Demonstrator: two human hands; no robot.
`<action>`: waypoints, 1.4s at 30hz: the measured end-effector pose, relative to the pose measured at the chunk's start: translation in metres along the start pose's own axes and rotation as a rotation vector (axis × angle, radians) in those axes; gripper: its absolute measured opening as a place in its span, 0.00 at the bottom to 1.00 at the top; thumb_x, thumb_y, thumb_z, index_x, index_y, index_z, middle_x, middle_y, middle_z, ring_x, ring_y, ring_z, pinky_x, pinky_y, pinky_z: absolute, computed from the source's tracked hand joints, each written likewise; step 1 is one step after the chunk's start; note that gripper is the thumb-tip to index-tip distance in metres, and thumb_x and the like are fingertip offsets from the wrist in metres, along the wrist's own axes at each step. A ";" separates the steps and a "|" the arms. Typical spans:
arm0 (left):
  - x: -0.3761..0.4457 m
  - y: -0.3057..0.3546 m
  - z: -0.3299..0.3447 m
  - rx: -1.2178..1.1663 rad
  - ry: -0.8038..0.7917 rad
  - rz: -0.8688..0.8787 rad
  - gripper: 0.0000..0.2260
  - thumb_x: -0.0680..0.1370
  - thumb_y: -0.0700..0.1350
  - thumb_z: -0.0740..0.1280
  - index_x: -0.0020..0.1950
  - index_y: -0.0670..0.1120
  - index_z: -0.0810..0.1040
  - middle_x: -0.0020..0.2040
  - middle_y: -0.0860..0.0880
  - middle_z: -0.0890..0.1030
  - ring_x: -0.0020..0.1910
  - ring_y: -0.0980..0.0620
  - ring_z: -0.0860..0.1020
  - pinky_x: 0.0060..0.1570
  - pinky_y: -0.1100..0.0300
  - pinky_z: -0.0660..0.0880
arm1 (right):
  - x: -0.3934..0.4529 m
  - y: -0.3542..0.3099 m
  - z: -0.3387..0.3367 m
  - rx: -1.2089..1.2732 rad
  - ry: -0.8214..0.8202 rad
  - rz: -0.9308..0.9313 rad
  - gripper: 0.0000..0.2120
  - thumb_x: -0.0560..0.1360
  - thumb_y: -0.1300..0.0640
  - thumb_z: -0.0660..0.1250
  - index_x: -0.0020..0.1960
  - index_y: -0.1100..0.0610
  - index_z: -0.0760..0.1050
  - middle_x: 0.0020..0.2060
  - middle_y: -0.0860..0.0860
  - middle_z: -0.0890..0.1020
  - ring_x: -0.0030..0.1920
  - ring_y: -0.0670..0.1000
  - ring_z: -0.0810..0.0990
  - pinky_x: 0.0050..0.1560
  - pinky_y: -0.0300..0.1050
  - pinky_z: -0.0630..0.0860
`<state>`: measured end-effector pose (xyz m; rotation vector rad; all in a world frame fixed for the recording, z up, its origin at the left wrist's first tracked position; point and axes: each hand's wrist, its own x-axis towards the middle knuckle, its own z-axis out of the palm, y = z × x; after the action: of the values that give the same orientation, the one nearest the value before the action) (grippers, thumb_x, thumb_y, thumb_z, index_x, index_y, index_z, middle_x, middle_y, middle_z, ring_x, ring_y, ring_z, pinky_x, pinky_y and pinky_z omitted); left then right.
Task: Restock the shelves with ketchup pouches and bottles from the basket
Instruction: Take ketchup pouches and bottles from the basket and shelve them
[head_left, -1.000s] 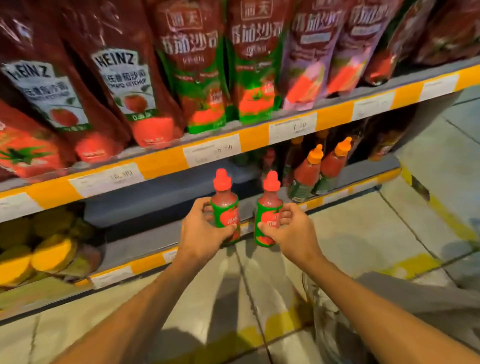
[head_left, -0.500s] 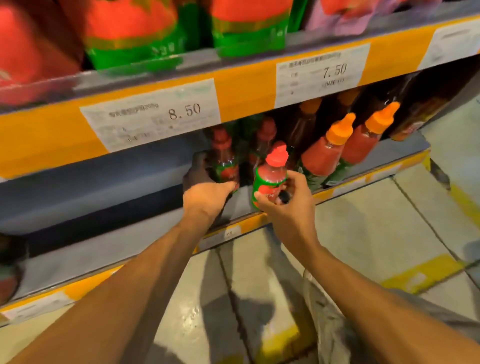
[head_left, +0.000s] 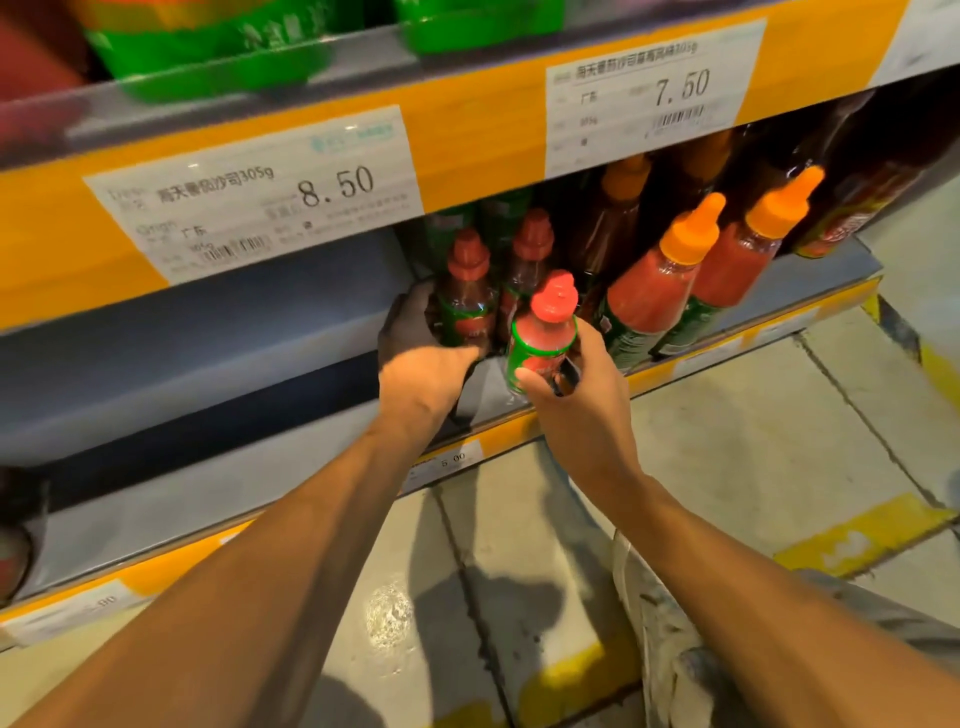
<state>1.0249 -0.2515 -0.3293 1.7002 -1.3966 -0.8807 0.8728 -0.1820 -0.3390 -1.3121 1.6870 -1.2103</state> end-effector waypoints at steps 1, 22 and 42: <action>0.000 -0.001 0.000 0.006 0.000 -0.003 0.32 0.63 0.44 0.83 0.65 0.48 0.77 0.61 0.46 0.82 0.59 0.47 0.80 0.62 0.49 0.77 | 0.000 0.000 0.000 -0.017 -0.005 0.005 0.23 0.75 0.54 0.73 0.66 0.42 0.71 0.57 0.41 0.80 0.59 0.46 0.79 0.60 0.56 0.78; -0.116 0.070 -0.139 0.490 -0.161 -0.128 0.20 0.81 0.55 0.64 0.69 0.45 0.72 0.66 0.45 0.76 0.64 0.46 0.75 0.63 0.51 0.73 | -0.084 -0.116 -0.027 -0.364 -0.180 0.213 0.22 0.78 0.48 0.70 0.68 0.52 0.70 0.64 0.51 0.78 0.64 0.53 0.77 0.64 0.52 0.74; -0.366 0.151 -0.526 0.760 0.493 -0.242 0.22 0.81 0.62 0.60 0.66 0.48 0.74 0.62 0.46 0.77 0.60 0.43 0.76 0.56 0.48 0.75 | -0.278 -0.455 0.077 -0.369 -0.749 -0.607 0.15 0.78 0.39 0.66 0.56 0.48 0.70 0.49 0.45 0.77 0.51 0.52 0.76 0.48 0.52 0.76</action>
<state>1.3502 0.1567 0.0725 2.4739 -1.2598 0.0188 1.1710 0.0367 0.0523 -2.2577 1.0032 -0.5492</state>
